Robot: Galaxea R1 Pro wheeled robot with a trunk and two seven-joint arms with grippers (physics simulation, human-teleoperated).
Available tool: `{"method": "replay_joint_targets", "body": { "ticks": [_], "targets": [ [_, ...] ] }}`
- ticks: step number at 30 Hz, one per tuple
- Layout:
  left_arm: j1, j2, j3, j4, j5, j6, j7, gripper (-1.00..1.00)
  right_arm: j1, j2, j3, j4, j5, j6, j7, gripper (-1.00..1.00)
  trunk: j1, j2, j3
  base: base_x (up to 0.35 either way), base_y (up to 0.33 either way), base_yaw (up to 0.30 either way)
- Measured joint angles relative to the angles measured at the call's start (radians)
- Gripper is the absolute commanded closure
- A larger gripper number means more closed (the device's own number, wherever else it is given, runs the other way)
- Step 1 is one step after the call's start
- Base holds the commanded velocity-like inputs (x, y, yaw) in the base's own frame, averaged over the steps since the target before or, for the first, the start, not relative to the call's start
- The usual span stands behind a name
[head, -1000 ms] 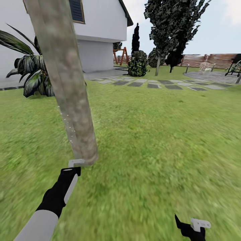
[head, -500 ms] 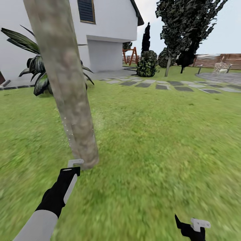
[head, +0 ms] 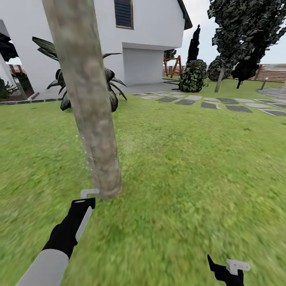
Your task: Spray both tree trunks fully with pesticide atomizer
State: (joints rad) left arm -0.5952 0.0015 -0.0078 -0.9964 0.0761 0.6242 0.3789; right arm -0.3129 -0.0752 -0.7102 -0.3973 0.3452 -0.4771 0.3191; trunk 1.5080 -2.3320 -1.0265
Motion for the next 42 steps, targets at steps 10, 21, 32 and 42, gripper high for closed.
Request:
{"method": "replay_joint_targets", "body": {
  "ticks": [10,21,32,42],
  "targets": [
    [0.0,0.002,0.0,0.001,0.0,0.0,0.0,1.0,0.0,0.0,0.0,0.0,0.0,0.0,0.0,-1.0,0.0,0.0,0.0,0.226,-0.214,0.142],
    [0.0,0.0,-0.001,0.001,0.0,0.0,0.0,1.0,0.0,0.0,0.0,0.0,0.0,0.0,0.0,-1.0,0.0,0.0,0.0,0.157,-0.232,0.14],
    [0.0,0.0,-0.001,0.001,0.0,0.0,0.0,1.0,0.0,0.0,0.0,0.0,0.0,0.0,0.0,-1.0,0.0,0.0,0.0,0.001,-0.273,0.171],
    [0.0,0.0,-0.001,0.0,0.0,0.0,0.0,1.0,0.0,0.0,0.0,0.0,-0.001,0.0,0.0,-1.0,0.0,0.0,0.0,0.0,-0.273,0.14]
  ]
}}
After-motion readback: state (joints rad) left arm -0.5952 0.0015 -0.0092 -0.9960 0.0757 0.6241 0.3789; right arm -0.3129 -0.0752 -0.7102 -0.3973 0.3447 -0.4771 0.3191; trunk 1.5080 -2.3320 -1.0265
